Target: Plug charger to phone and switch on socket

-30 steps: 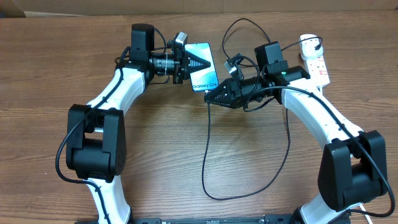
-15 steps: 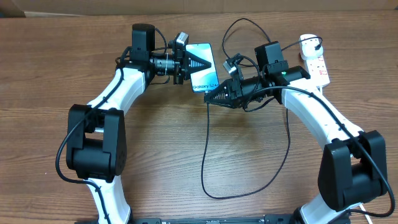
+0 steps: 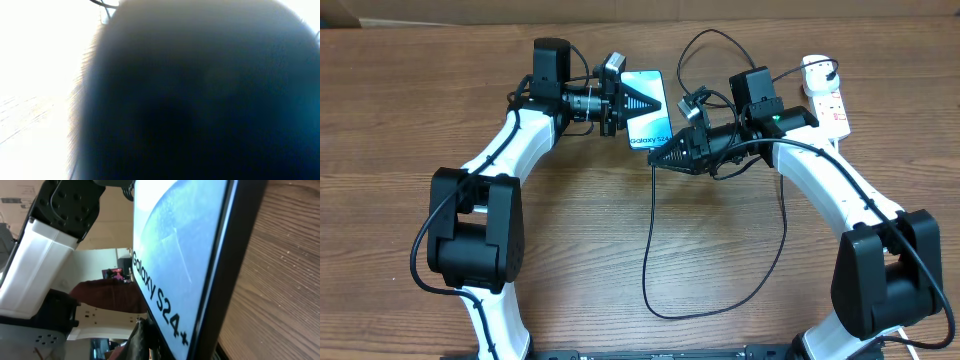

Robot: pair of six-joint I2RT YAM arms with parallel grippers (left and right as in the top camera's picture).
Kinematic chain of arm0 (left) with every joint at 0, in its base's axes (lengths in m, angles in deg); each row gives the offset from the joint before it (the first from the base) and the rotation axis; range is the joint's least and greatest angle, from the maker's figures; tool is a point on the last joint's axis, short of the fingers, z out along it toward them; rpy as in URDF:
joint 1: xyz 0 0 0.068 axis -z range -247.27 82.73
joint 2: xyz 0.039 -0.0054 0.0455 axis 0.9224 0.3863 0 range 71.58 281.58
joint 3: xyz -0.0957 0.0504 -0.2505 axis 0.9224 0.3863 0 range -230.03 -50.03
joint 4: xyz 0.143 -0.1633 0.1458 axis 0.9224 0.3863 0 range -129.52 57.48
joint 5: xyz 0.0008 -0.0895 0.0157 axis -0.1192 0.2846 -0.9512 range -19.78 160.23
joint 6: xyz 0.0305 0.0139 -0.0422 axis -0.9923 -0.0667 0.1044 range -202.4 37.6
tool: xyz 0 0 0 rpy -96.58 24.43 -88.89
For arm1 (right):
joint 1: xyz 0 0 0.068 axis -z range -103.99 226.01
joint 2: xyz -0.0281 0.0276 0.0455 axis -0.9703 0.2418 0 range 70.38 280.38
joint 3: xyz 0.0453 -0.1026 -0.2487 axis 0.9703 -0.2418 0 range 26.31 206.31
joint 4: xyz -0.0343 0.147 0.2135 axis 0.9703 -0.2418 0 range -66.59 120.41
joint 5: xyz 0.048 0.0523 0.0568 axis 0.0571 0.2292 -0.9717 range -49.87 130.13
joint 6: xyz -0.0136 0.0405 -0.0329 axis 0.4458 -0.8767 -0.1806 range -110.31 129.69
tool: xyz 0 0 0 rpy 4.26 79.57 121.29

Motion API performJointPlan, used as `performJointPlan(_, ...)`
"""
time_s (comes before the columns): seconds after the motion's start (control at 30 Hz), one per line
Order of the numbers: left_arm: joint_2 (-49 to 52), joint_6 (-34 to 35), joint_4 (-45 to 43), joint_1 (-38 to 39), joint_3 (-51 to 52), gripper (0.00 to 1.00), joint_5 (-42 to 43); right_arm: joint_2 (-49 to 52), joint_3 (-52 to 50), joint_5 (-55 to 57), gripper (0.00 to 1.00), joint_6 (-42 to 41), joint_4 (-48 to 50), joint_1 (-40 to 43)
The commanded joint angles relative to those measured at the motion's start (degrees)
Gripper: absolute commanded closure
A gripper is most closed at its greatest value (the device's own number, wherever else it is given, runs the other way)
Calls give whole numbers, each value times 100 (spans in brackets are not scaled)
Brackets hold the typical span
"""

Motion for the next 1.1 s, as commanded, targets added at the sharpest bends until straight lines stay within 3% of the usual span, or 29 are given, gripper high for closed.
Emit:
performJointPlan(0.0,-74,-98,-7,227,-22,96,643,-153,98,7,96,-28,118,28)
performJointPlan(0.3,-74,-96,-7,227,-22,96,1062,-153,98,-188,96,-17,131,249)
performJointPlan(0.9,-74,-46,22,492,-22,96,1062,-153,98,-188,96,-24,251,264)
performJointPlan(0.97,-74,-46,22,485,-22,96,1062,-153,98,-186,89,-24,249,264)
performJointPlan(1.0,-74,-46,20,481,-22,96,1056,-153,98,-186,77,-22,249,264)
performJointPlan(1.07,-74,-48,20,481,-22,96,1051,-153,98,-186,72,-24,247,264)
